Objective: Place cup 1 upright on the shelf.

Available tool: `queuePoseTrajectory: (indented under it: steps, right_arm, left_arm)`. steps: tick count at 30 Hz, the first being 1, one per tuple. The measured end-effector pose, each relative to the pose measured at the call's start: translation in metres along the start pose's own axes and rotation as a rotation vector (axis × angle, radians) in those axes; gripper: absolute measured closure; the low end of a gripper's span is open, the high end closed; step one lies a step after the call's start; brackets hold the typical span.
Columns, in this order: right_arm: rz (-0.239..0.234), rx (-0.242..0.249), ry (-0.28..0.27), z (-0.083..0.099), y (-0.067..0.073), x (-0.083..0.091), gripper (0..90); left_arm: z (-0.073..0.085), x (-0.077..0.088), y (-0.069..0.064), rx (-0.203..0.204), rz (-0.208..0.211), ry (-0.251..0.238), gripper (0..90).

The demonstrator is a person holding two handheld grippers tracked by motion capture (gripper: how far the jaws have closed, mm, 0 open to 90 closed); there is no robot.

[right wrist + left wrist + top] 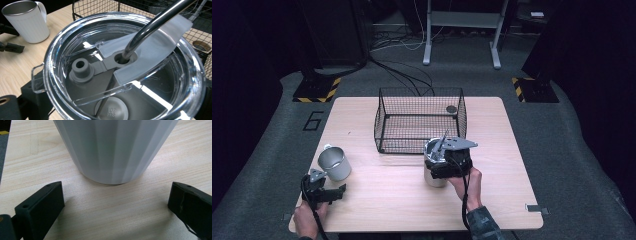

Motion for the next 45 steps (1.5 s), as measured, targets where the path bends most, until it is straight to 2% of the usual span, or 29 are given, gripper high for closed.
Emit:
queuePoseTrajectory:
  steps: [4,7,25,37,38,45]
  right_arm:
    - [0.01,-0.001,-0.003,-0.004,-0.005,0.008,3.4]
    - [0.014,-0.004,-0.011,-0.007,-0.008,0.013,3.4]
    - [0.052,-0.019,-0.023,-0.024,-0.027,0.037,3.4]
    - [0.063,-0.03,-0.031,-0.029,-0.036,0.044,3.4]
    - [0.062,-0.032,-0.031,-0.03,-0.036,0.044,3.4]
    - [0.068,-0.035,-0.033,-0.033,-0.04,0.048,3.4]
  left_arm:
    - [0.0,0.001,0.0,-0.002,0.008,0.013,0.3]
    - [0.0,0.0,0.0,0.001,0.001,0.001,0.3]
    - [0.0,0.001,0.0,-0.002,0.008,0.013,0.3]
    - [0.0,0.0,0.0,0.0,0.001,0.0,0.3]
    - [0.0,0.001,0.0,-0.002,0.008,0.013,0.3]
    - [0.0,0.001,0.0,-0.002,0.007,0.01,0.3]
Point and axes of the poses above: each handheld gripper's, and its own axes: x roughly backward along the jaws, z roughly out of its underside, y roughly to its left, the point moved 5 cm from there along -x, roughly forward along the jaws, and after that the axes turned 5 degrees about y, right-handed, at the moved point
